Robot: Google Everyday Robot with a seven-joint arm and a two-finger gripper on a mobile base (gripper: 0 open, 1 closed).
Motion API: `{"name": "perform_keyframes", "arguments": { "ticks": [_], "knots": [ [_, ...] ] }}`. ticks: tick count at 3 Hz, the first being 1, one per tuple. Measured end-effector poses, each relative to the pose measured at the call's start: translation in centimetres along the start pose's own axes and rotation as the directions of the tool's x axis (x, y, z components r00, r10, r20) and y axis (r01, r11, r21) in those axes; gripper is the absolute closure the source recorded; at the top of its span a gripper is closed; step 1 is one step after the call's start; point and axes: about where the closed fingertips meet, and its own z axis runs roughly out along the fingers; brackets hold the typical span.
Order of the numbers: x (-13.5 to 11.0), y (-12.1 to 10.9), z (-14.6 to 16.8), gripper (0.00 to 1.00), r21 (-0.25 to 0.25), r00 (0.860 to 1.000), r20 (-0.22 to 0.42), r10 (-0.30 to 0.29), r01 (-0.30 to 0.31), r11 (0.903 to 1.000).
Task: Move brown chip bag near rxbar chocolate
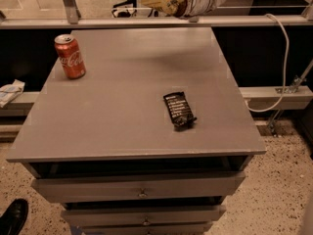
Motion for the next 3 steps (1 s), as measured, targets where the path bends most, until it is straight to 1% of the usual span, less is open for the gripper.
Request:
{"name": "perform_keyframes", "arguments": {
  "ticks": [1, 2, 3],
  "knots": [
    [-1.1, 4.6, -3.5, 1.00, -0.001, 0.990, 0.040, 0.133, -0.133, 0.9911],
    [3.3, 11.3, -0.8, 1.00, -0.094, 0.982, -0.028, 0.189, -0.191, 0.9771],
    [7.3, 15.0, 1.0, 1.00, -0.147, 0.976, -0.107, 0.188, -0.202, 0.9682]
  ]
}}
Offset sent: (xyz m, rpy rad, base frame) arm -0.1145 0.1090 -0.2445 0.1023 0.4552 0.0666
